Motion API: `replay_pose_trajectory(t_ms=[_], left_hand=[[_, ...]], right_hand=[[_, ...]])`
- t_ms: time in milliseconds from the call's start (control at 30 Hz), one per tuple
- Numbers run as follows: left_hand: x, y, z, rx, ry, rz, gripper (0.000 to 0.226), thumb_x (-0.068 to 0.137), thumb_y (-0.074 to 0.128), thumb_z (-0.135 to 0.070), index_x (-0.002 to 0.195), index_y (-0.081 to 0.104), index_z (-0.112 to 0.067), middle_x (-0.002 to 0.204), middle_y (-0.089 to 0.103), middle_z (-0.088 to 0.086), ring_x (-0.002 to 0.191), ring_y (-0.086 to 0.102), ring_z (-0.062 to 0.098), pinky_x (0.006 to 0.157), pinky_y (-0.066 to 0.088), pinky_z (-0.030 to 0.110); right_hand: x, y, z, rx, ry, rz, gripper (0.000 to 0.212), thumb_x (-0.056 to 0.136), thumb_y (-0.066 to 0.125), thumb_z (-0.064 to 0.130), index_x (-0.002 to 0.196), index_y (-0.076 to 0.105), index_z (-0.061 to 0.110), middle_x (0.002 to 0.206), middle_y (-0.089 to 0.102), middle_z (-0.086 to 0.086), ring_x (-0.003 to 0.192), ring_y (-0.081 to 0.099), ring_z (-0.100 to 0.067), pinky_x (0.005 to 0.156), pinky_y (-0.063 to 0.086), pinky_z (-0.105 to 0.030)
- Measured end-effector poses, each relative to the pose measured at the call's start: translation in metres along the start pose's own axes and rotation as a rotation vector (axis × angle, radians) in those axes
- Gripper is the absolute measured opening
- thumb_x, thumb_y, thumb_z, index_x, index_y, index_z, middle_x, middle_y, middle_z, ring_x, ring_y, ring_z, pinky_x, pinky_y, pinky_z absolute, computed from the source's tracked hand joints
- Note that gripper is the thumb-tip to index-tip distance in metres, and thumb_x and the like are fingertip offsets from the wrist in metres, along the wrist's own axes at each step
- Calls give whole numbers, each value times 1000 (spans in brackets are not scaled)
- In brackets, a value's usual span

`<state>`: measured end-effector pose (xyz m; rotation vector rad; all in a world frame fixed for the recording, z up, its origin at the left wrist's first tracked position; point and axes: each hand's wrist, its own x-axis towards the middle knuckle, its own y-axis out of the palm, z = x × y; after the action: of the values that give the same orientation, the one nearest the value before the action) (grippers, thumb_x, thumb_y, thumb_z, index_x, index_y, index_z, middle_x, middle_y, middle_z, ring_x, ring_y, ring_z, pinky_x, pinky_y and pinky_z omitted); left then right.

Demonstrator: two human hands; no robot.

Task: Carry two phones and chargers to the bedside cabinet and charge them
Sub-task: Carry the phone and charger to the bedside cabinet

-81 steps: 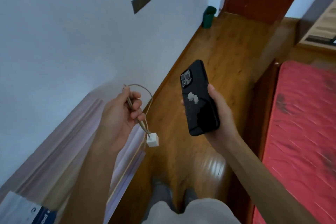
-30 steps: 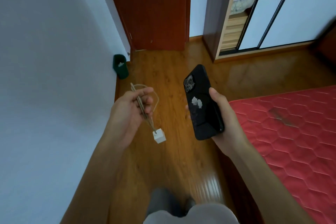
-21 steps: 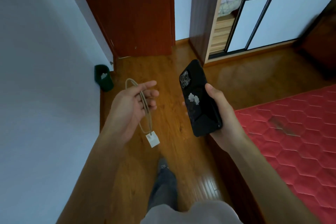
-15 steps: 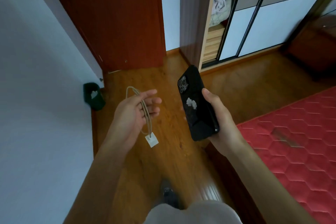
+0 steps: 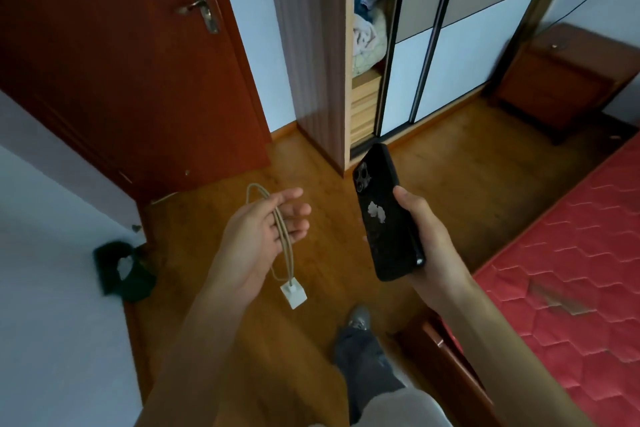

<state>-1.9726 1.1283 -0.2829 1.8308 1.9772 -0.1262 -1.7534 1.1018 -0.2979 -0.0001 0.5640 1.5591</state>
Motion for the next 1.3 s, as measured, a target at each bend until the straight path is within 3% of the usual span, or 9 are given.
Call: replay_pose_trajectory(t_ms=[267, 433, 533, 733, 967, 1167, 1300], left_hand=[[162, 81, -62, 82, -42, 87, 29, 101, 48, -18, 98, 77, -14, 83, 76, 5, 73, 74, 16, 63, 57, 26], [247, 140, -94, 102, -41, 212, 26, 101, 50, -21, 100, 75, -14, 83, 75, 2, 75, 73, 15, 67, 57, 28], [297, 173, -105, 101, -57, 293, 31, 102, 45, -21, 96, 75, -15, 80, 74, 1, 73, 72, 13, 65, 57, 26], [412, 240, -128, 129, -125, 429, 31, 104, 41, -22, 110, 68, -10, 80, 74, 1, 74, 70, 14, 70, 55, 29], [545, 320, -169, 136, -167, 583, 28, 102, 45, -22, 107, 69, -9, 81, 72, 3, 71, 67, 14, 65, 54, 30], [630, 393, -204, 200, -172, 695, 29, 102, 43, -19, 107, 69, -8, 80, 72, 4, 69, 68, 14, 63, 56, 29], [683, 442, -212, 223, -179, 739, 30, 101, 44, -20, 106, 71, -8, 82, 73, 6, 68, 68, 15, 62, 56, 28]], right_hand=[[135, -41, 70, 28, -13, -124, 58, 72, 66, 67, 116, 68, 29, 114, 74, -12, 98, 72, -27, 77, 57, -35], [195, -75, 113, 48, -40, -206, 58, 79, 62, 66, 121, 65, 26, 116, 69, -20, 96, 70, -30, 74, 56, -35], [231, -97, 132, 67, -47, -280, 57, 78, 62, 67, 120, 66, 30, 114, 73, -12, 103, 71, -30, 76, 58, -32], [320, -134, 173, 153, -85, -420, 60, 79, 61, 59, 126, 64, 21, 117, 72, -16, 101, 69, -30, 81, 55, -35], [433, -164, 238, 326, -190, -536, 56, 83, 62, 52, 126, 65, 15, 121, 71, -19, 99, 68, -26, 77, 56, -31], [511, -193, 293, 375, -235, -632, 60, 78, 67, 56, 120, 69, 12, 121, 68, -24, 101, 65, -31, 90, 49, -43], [554, -223, 322, 355, -257, -656, 61, 78, 65, 60, 124, 66, 20, 118, 73, -16, 104, 70, -27, 84, 57, -33]])
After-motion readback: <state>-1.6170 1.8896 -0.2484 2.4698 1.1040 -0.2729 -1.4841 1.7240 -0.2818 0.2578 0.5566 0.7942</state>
